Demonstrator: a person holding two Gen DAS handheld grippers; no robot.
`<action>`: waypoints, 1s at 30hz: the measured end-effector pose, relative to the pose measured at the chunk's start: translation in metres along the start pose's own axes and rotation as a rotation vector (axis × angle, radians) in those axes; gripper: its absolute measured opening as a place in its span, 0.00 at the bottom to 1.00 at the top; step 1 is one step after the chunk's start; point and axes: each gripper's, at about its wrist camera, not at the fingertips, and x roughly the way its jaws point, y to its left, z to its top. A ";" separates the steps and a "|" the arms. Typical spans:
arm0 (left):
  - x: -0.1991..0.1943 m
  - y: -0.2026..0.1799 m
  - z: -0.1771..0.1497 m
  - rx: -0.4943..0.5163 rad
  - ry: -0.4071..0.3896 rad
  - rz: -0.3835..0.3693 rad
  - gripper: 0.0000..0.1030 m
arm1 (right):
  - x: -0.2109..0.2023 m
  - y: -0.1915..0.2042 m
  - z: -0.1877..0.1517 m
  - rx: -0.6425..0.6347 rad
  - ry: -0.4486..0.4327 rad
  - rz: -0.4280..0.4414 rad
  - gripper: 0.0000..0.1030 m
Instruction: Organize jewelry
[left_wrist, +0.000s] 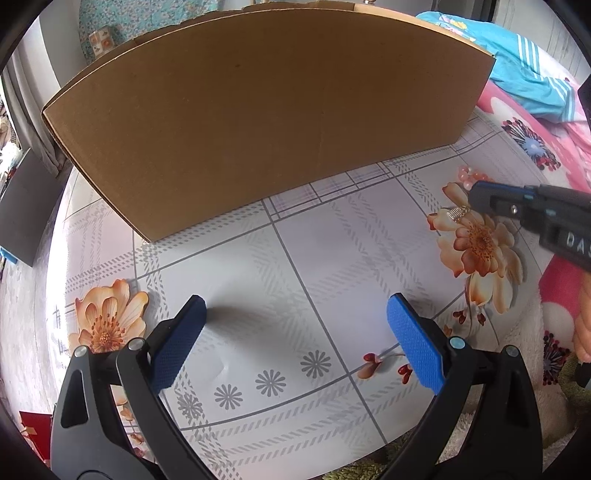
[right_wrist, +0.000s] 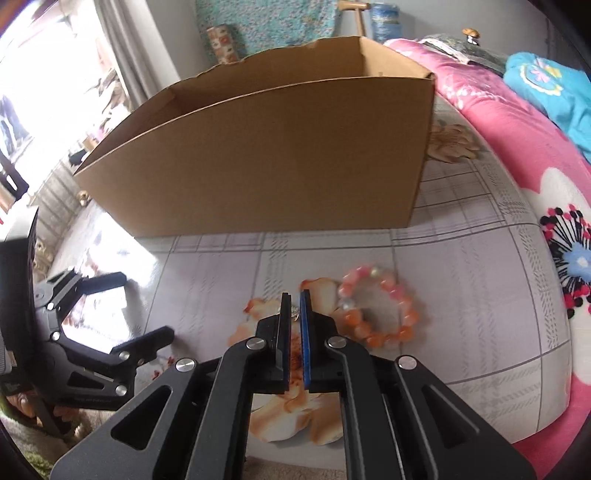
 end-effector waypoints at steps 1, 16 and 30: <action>0.000 0.000 0.001 -0.006 0.005 0.003 0.92 | 0.003 -0.002 0.001 0.015 0.007 0.011 0.05; 0.001 0.003 0.007 -0.034 0.026 0.017 0.92 | 0.026 0.010 0.002 0.028 0.047 0.032 0.06; 0.002 0.005 0.007 -0.035 0.020 0.019 0.92 | 0.033 0.026 0.011 0.013 0.025 0.035 0.15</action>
